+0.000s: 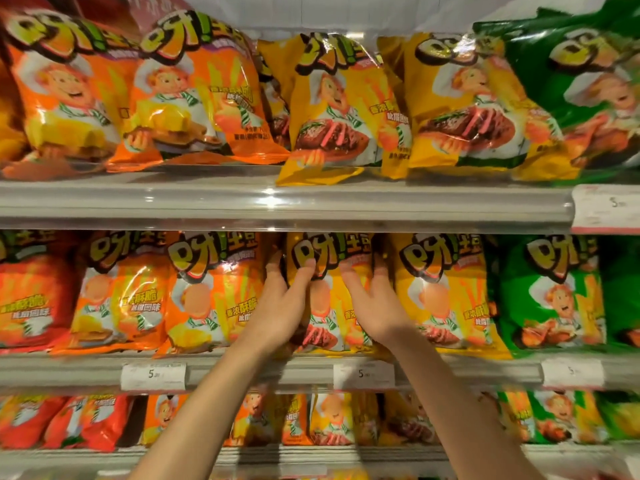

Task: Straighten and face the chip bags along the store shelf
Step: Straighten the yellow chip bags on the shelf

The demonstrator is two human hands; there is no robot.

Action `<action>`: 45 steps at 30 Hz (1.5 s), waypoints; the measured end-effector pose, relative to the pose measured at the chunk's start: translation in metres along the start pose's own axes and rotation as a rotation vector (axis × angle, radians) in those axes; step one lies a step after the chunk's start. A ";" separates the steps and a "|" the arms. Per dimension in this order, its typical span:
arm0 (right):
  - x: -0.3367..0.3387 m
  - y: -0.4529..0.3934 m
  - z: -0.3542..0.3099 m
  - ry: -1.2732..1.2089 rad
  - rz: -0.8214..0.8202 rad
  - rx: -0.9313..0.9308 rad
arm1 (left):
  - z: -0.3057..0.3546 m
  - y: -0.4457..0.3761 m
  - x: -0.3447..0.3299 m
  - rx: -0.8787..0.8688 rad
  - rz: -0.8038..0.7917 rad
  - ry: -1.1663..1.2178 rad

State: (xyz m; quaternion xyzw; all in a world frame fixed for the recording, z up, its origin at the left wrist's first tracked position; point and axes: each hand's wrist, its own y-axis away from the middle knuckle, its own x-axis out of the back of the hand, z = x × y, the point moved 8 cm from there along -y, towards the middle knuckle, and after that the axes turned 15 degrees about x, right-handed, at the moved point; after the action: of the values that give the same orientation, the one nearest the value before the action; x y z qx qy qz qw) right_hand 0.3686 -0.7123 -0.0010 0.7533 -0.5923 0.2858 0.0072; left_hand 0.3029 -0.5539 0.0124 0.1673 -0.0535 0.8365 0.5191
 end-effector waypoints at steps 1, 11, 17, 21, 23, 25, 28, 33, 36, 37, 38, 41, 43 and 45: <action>-0.002 -0.003 0.001 0.008 -0.016 -0.005 | 0.000 -0.006 -0.003 0.021 -0.001 0.009; 0.000 -0.008 0.000 -0.071 0.102 0.061 | -0.004 -0.017 -0.015 0.033 0.051 0.046; 0.008 -0.006 0.005 -0.023 0.169 0.077 | -0.007 -0.019 -0.023 0.003 0.117 -0.010; 0.006 -0.003 -0.002 0.110 0.152 0.156 | -0.009 -0.020 -0.019 -0.008 0.133 -0.062; 0.018 0.008 -0.020 0.423 0.245 0.365 | -0.007 -0.013 -0.013 -0.093 0.141 -0.097; 0.014 0.018 -0.027 0.754 0.343 0.674 | -0.002 -0.004 -0.011 -0.213 0.128 -0.163; -0.002 0.024 -0.028 0.994 0.285 0.878 | 0.000 -0.005 -0.019 -0.246 0.084 -0.258; -0.003 0.023 -0.037 1.073 0.280 0.885 | 0.011 0.002 -0.020 -0.319 0.076 -0.241; 0.010 0.039 -0.044 1.026 0.352 0.911 | 0.007 0.004 -0.016 -0.326 0.119 -0.311; 0.020 0.043 -0.045 0.987 0.371 0.884 | 0.009 0.007 -0.013 -0.363 0.157 -0.327; 0.035 0.043 -0.043 0.913 0.393 0.805 | 0.011 0.009 -0.010 -0.411 0.201 -0.354; 0.079 0.034 -0.024 0.792 0.396 0.531 | 0.021 0.022 -0.016 -0.547 0.318 -0.533; 0.087 0.026 -0.006 0.939 0.340 0.445 | 0.024 0.025 -0.030 -0.585 0.324 -0.648; 0.084 0.020 0.011 1.017 0.245 0.385 | 0.020 0.018 -0.042 -0.588 0.307 -0.713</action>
State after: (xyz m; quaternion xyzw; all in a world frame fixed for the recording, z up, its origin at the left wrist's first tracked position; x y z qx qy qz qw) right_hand 0.3666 -0.7969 0.0201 0.4337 -0.5347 0.7151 0.1212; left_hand 0.3081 -0.6032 0.0191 0.2800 -0.4861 0.7434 0.3642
